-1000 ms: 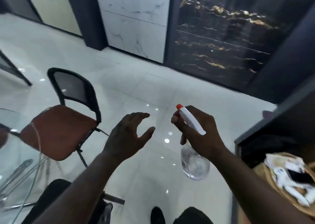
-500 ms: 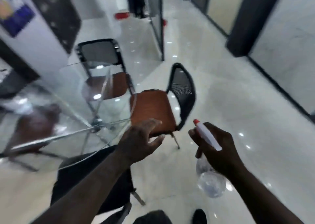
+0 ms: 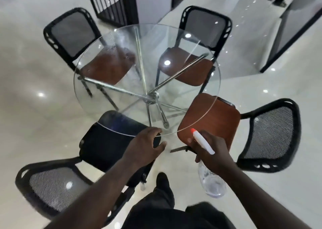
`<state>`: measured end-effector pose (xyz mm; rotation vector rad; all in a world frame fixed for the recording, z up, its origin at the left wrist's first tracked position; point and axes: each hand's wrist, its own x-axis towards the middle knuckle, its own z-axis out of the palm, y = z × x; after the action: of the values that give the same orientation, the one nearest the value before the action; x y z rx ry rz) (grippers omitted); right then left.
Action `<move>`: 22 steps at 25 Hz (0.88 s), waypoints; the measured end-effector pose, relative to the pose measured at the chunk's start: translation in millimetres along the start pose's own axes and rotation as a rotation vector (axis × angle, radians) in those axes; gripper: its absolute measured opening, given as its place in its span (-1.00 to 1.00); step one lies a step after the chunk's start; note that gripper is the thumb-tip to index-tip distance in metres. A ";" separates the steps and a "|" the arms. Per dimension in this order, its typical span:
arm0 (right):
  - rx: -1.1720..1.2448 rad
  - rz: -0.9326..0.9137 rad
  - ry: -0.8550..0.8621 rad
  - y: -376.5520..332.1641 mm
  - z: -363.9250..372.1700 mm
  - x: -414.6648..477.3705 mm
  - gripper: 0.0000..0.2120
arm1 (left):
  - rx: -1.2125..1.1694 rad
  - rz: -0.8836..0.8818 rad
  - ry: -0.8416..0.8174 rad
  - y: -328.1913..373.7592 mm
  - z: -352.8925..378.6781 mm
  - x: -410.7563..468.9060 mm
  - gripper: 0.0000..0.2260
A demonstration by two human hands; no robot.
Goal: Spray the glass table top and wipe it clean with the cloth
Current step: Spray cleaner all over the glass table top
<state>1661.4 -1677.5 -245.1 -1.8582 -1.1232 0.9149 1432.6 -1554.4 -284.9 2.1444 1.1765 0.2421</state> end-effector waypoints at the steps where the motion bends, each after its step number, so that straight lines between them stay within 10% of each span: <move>1: -0.034 0.009 -0.050 2.1 4.1 12.4 -0.77 | 0.018 -0.043 0.002 -8.3 4.6 2.9 -0.53; 22: -0.403 -0.287 -0.516 76.2 35.3 186.6 -0.65 | 0.245 -0.551 -0.222 -36.2 100.3 16.2 -0.15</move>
<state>1725.2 -1522.3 -362.2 -1.7365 -1.9563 1.0883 1462.9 -1574.9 -386.4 1.8863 1.6646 -0.3915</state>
